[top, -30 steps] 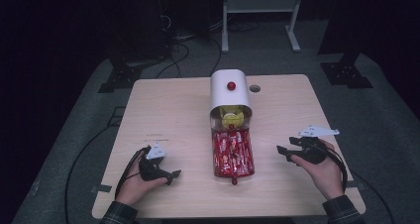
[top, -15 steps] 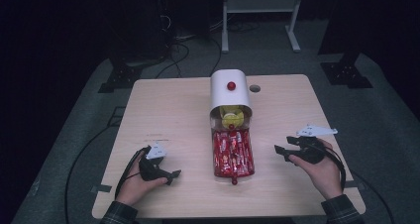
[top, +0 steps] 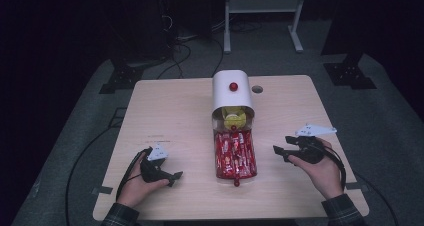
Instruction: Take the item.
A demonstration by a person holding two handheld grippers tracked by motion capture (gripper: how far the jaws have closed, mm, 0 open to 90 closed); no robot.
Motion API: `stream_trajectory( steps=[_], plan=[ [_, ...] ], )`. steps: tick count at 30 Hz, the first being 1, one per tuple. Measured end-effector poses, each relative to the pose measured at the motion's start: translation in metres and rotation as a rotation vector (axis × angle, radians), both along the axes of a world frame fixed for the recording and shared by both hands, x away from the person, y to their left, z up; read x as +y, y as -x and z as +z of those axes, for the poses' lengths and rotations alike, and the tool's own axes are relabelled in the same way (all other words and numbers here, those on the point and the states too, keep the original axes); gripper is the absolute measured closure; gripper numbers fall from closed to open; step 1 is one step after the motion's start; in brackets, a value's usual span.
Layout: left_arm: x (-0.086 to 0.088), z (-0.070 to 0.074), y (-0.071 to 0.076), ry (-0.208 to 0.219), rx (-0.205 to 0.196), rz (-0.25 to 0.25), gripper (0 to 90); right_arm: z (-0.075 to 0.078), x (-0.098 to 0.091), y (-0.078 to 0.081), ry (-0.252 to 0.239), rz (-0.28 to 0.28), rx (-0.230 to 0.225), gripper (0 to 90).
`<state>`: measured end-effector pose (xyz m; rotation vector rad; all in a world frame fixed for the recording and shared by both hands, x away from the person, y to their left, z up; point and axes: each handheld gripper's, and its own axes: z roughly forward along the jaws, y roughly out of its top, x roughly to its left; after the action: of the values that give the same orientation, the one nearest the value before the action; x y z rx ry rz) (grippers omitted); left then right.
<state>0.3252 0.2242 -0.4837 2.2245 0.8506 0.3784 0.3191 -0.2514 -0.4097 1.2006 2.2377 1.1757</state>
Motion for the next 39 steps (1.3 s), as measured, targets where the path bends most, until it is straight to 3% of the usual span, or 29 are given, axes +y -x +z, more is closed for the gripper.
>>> stream_trajectory(
  steps=[39],
  plan=[
    [0.000,0.000,0.000,0.000,0.000,0.000,0.0,0.007,0.051,-0.007,0.007,0.127,-0.010,36.9]
  ],
)
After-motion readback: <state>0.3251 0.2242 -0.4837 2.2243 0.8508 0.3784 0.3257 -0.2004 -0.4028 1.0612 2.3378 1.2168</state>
